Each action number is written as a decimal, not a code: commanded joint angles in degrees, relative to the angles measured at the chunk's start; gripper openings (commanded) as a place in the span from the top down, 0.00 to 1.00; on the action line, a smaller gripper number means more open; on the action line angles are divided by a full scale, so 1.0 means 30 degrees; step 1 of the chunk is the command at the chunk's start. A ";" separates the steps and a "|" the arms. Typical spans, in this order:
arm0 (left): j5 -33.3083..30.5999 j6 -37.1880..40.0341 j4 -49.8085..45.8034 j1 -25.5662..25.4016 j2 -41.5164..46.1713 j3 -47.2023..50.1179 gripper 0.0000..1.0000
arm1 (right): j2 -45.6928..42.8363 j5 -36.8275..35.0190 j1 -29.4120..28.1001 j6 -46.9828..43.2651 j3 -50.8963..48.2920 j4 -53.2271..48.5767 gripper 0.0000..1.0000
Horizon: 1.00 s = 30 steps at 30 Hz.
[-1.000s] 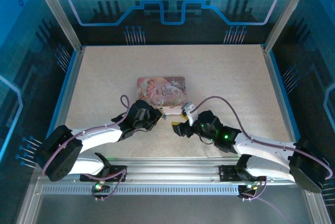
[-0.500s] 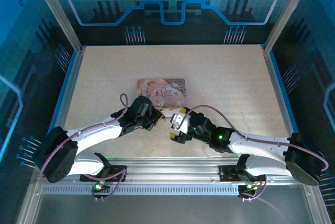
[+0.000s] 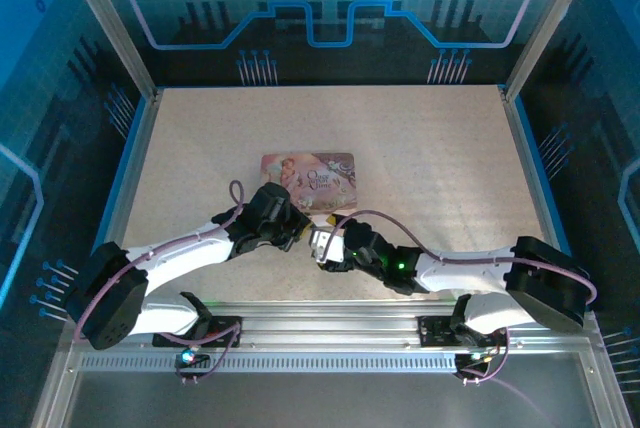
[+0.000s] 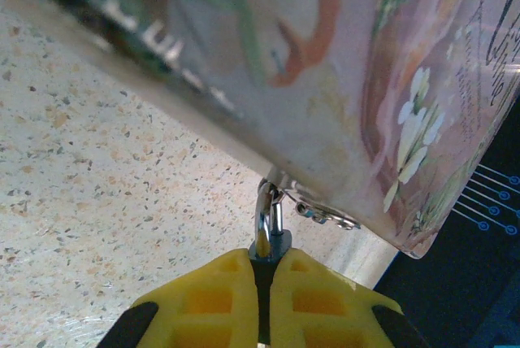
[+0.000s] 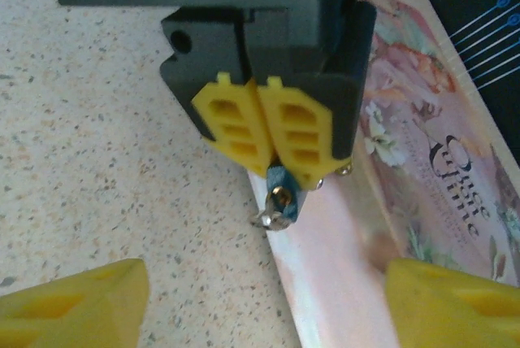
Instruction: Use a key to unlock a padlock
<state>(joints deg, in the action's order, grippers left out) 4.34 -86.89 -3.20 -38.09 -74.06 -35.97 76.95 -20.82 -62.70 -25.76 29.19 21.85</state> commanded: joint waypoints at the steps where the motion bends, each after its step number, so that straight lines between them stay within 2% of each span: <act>1: 0.0605 -0.0249 0.0358 -0.0122 0.0428 -0.0785 1.00 | 0.0554 -0.0298 -0.0253 0.0164 0.0725 0.1419 0.30; 12: 0.0779 -0.0368 0.0604 -0.0119 0.0206 -0.0723 1.00 | 0.1822 -0.0654 -0.0371 0.0500 0.1205 0.2275 0.56; 19: 0.0938 -0.0448 0.0861 -0.0113 0.0005 -0.0726 1.00 | 0.2598 -0.1219 -0.0345 0.0261 0.1359 0.2679 0.64; 30: 0.0993 -0.0508 0.0924 -0.0123 -0.0083 -0.0690 1.00 | 0.3464 -0.1880 -0.0282 0.0321 0.1414 0.3162 0.82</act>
<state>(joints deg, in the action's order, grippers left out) 5.45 -87.59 -3.11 -38.09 -74.26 -35.97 86.30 -24.71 -63.07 -25.08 32.36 29.19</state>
